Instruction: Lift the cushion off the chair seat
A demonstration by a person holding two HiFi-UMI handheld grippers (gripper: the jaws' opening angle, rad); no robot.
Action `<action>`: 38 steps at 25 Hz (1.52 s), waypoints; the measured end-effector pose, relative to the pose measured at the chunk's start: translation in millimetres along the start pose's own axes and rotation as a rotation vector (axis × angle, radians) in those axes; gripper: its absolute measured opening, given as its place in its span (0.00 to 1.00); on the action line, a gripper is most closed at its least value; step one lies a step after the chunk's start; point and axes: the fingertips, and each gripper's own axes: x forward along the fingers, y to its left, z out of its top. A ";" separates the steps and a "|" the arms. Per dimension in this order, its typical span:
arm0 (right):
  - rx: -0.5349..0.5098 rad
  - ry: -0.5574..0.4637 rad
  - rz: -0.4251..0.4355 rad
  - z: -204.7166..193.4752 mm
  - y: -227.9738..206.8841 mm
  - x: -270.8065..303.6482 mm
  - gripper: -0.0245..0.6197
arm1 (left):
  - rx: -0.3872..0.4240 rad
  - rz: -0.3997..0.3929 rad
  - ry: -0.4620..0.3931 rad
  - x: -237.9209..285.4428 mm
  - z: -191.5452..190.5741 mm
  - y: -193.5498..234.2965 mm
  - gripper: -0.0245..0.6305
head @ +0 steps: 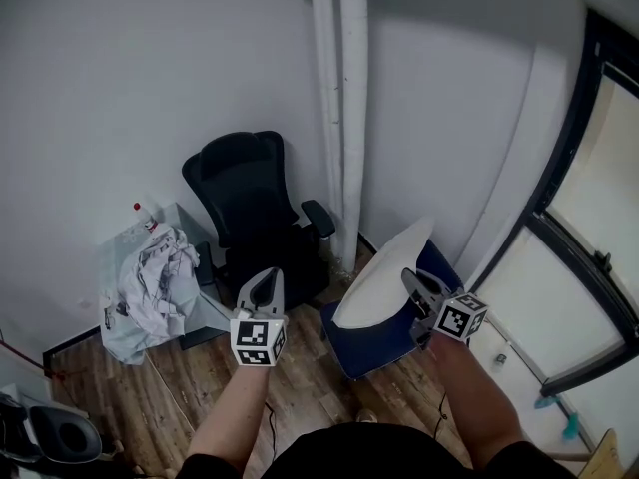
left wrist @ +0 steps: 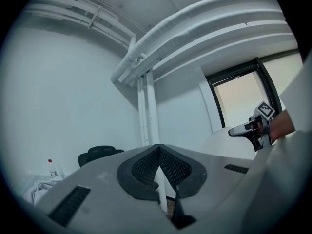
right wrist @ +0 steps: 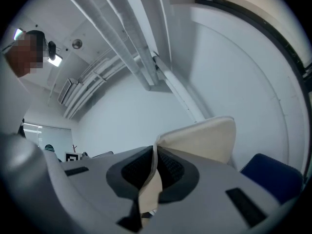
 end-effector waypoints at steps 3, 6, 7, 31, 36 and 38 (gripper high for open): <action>-0.018 -0.018 0.012 15.1 5.2 4.4 0.08 | 0.008 -0.006 -0.017 3.9 12.9 1.1 0.04; 0.006 -0.056 0.027 28.5 11.7 7.1 0.08 | 0.016 -0.012 -0.035 5.0 24.7 2.0 0.04; 0.023 -0.074 0.034 32.9 14.5 7.6 0.08 | 0.019 -0.016 -0.041 4.9 28.3 1.7 0.04; -0.031 -0.072 0.095 46.9 31.6 22.4 0.08 | 0.039 0.004 -0.070 -4.8 45.6 -6.5 0.04; -0.043 -0.075 0.093 49.4 32.0 21.2 0.08 | 0.028 -0.012 -0.082 -1.7 50.4 -12.4 0.04; -0.043 -0.078 0.095 50.3 32.3 21.8 0.08 | 0.029 -0.016 -0.089 -0.5 53.5 -14.0 0.04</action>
